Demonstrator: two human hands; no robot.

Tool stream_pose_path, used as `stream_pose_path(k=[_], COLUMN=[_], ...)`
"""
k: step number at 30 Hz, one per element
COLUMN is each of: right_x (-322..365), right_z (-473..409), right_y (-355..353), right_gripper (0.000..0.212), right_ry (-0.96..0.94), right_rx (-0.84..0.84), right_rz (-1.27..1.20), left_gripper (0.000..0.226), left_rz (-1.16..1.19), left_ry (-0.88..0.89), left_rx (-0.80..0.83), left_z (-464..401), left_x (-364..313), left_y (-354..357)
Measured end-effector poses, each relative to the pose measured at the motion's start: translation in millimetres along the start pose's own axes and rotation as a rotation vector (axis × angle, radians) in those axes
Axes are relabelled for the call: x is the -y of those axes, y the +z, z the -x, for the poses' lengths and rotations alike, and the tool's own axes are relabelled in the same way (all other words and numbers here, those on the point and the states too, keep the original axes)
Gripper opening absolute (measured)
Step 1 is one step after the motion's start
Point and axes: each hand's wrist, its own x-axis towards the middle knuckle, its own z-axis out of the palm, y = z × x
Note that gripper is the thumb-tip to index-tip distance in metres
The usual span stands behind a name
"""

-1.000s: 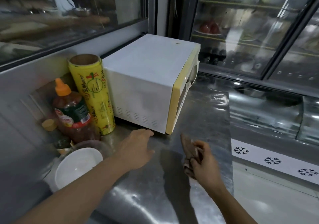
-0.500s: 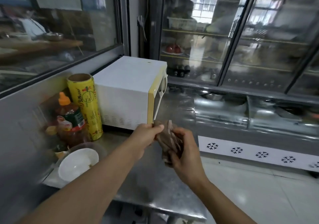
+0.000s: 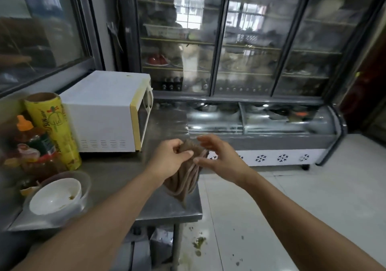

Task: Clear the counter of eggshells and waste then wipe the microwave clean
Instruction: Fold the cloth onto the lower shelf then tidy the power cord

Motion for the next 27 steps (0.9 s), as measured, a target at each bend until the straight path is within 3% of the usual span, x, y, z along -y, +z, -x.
stream_pose_path(k=[5,7,10,12,21,25,27], right_x=[-17,-28,-48,-64,-172,-229,-255], right_z=[28,38,49,55,68,61,53], right_y=[-53,-81,-130,-165,-308,-346,-357], right_gripper=[0.005,0.016,0.015,0.016,0.023,0.024,0.024], right_ry=[0.027,0.041,0.081,0.1,0.158,0.234,0.273], right_rx=[-0.067,-0.086,-0.135,-0.183,-0.235,-0.212,-0.213], right_rz=[0.1,0.143,0.112,0.035,-0.147,-0.228,-0.278], left_gripper=[0.009,0.011,0.036,0.042,0.031,0.012,0.014], left_rz=[-0.029,-0.006,0.002,0.017,0.339,0.424,0.476], left_ry=[0.071,0.053,0.006,0.003,-0.107,-0.254,-0.328], left_rx=[0.128,0.224,0.463,0.537,0.554,0.458,0.369], left_z=[-3,-8,-15,-19,-59,-83,-99], left_x=[-30,-37,-42,-43,-80,-90,-92], left_y=[51,77,124,163,318,358,372])
